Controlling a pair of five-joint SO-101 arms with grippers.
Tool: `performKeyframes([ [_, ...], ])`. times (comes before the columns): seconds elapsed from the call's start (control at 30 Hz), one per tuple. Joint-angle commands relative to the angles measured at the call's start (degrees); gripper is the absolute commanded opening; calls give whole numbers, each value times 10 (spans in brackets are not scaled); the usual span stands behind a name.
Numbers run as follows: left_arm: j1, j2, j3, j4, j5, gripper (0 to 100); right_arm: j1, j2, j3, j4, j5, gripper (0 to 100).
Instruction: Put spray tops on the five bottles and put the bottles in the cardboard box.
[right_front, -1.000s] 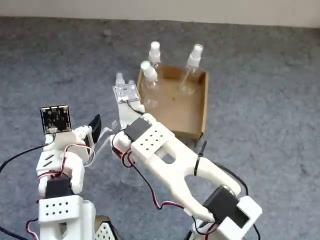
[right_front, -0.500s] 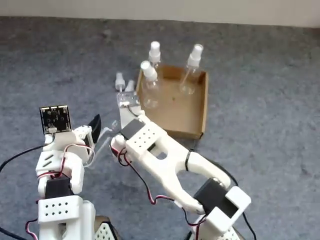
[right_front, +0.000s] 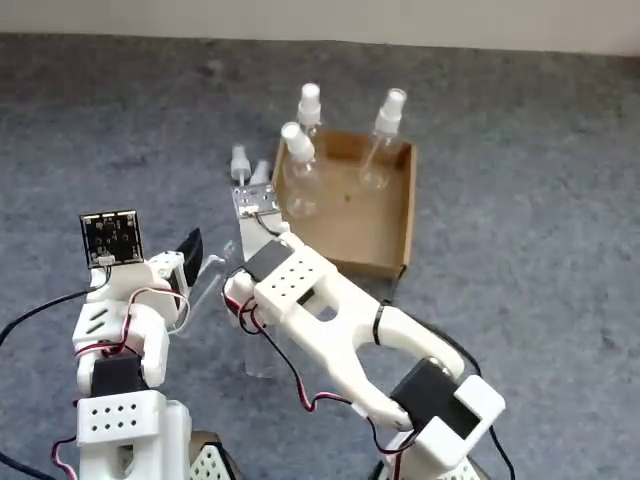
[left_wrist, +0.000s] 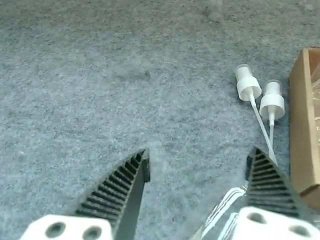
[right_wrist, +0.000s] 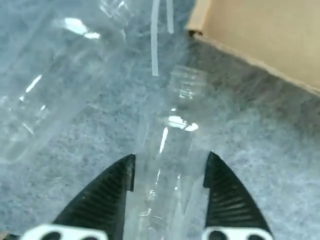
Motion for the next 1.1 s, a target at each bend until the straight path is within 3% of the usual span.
performKeyframes([
  [0.0,-7,-7,-3,-11,-4,245,-3,1,4,17,8,231],
  [0.37,-8,-7,-5,-11,-4,245,8,2,37,13,11,231],
  [0.5,-8,-7,-5,-11,-4,245,12,0,58,13,18,133],
  [0.6,-9,-7,-5,-11,-4,245,18,-6,57,18,98,5],
  [0.83,-9,-7,-5,-11,-4,245,12,-103,4,170,362,4],
  [0.97,-9,-4,-10,-10,-4,245,36,-222,-36,240,420,4],
  [1.07,-7,0,-42,3,-9,245,101,-293,-64,318,458,4],
])
